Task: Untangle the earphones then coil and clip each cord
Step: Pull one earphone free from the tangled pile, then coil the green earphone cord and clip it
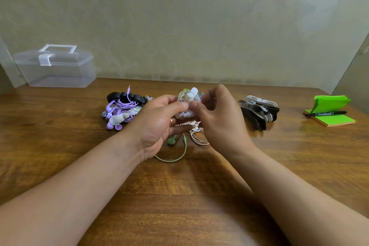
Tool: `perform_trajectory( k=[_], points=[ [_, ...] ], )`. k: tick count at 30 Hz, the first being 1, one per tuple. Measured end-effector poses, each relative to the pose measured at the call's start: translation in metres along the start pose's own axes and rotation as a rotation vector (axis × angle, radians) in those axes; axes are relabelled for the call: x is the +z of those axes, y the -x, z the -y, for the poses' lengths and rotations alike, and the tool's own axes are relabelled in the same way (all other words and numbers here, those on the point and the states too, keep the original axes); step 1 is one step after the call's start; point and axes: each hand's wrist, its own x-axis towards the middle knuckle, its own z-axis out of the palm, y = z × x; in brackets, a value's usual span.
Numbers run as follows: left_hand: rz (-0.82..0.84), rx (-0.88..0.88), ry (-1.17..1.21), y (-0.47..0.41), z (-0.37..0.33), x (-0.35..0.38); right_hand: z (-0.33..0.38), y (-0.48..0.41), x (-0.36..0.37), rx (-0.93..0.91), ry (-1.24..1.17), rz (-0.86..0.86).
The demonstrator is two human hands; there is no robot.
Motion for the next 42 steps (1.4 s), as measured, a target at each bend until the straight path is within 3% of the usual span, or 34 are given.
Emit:
perform_trajectory(
  k=[4,9,16,22,25,29,35,38,42],
  points=[
    [0.09,-0.011,-0.073,0.003,-0.002,-0.001,-0.001,-0.002,-0.008,-0.062,0.016,0.042],
    [0.131,-0.053,0.056,0.005,-0.005,0.0,-0.005,-0.008,-0.013,-0.093,-0.075,0.067],
    [0.058,-0.033,-0.006,0.003,-0.003,-0.002,-0.007,-0.01,-0.013,-0.081,-0.211,0.148],
    [0.069,-0.041,-0.037,0.004,-0.005,-0.004,-0.015,-0.013,-0.011,-0.069,-0.183,0.146],
    [0.092,-0.045,-0.074,0.005,-0.005,-0.004,-0.014,-0.013,-0.012,-0.026,-0.294,0.253],
    [0.1,-0.072,-0.197,0.003,0.003,-0.006,-0.013,-0.012,-0.012,-0.038,-0.235,0.295],
    [0.087,-0.009,-0.216,0.0,-0.009,-0.016,-0.012,-0.009,-0.003,-0.039,-0.375,0.328],
    [-0.029,0.072,-0.216,-0.006,-0.025,-0.033,-0.009,-0.01,-0.004,0.028,-0.394,0.257],
    [-0.297,0.171,-0.399,-0.021,-0.031,-0.066,-0.017,-0.009,-0.001,0.004,-0.179,0.251]
  ],
)
